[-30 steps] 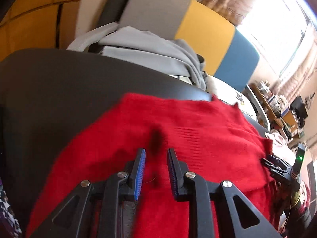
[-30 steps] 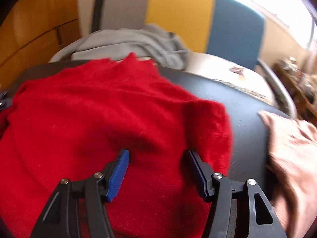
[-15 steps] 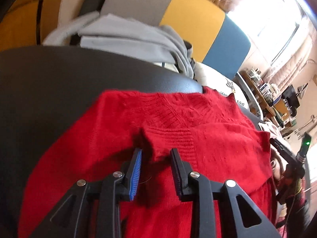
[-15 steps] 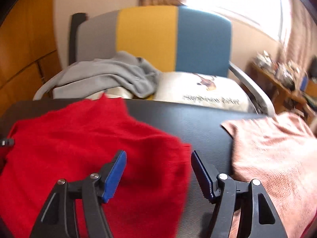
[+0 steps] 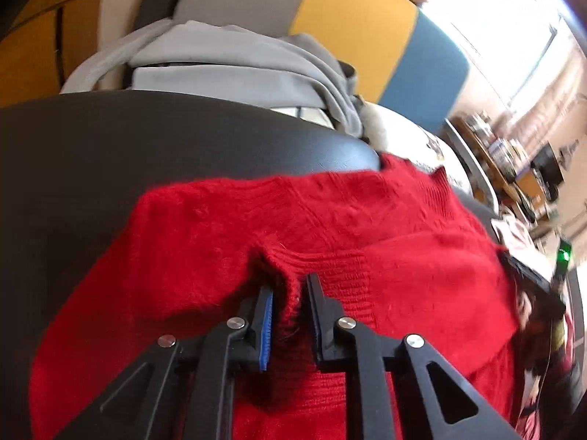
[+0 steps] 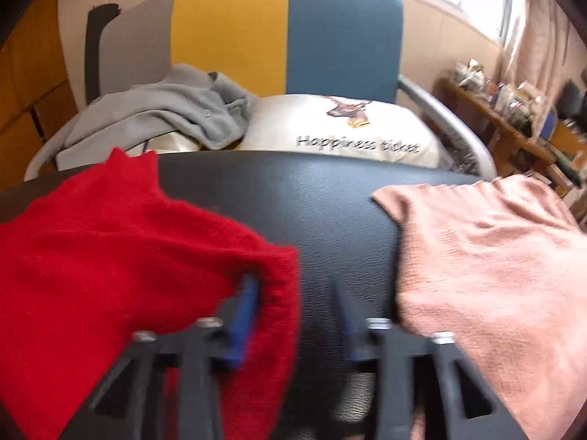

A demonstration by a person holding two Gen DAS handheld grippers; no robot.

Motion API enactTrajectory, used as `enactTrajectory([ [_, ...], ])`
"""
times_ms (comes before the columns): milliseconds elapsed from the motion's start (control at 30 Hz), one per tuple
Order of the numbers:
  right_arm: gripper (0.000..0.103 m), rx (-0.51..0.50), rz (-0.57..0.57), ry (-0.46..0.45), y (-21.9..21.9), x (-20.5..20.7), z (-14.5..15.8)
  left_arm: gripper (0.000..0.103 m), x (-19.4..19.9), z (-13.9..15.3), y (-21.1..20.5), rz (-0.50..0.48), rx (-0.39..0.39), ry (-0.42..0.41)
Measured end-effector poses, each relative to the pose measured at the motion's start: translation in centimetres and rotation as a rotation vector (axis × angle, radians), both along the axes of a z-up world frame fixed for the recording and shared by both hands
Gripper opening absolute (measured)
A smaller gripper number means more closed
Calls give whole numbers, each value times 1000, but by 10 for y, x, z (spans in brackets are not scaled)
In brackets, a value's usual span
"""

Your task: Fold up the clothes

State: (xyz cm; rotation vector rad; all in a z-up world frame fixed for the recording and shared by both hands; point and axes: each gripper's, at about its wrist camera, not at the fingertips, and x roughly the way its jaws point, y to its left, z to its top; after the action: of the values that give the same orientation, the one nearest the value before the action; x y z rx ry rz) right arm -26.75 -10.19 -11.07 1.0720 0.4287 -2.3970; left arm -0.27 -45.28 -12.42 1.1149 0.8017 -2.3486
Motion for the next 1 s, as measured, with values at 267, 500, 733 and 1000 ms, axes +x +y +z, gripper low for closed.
enactTrajectory([
  [267,62,-123,231,93,-20,58,44,24,12,39,24,3,-144,116],
  [500,70,-14,134,-60,-25,36,-9,26,-4,-10,45,-100,-201,-31],
  [733,66,-152,192,-119,-10,27,5,24,-8,18,34,-179,-136,89],
  [1000,64,-335,346,-240,-66,-28,33,33,-113,38,21,-370,-74,74],
])
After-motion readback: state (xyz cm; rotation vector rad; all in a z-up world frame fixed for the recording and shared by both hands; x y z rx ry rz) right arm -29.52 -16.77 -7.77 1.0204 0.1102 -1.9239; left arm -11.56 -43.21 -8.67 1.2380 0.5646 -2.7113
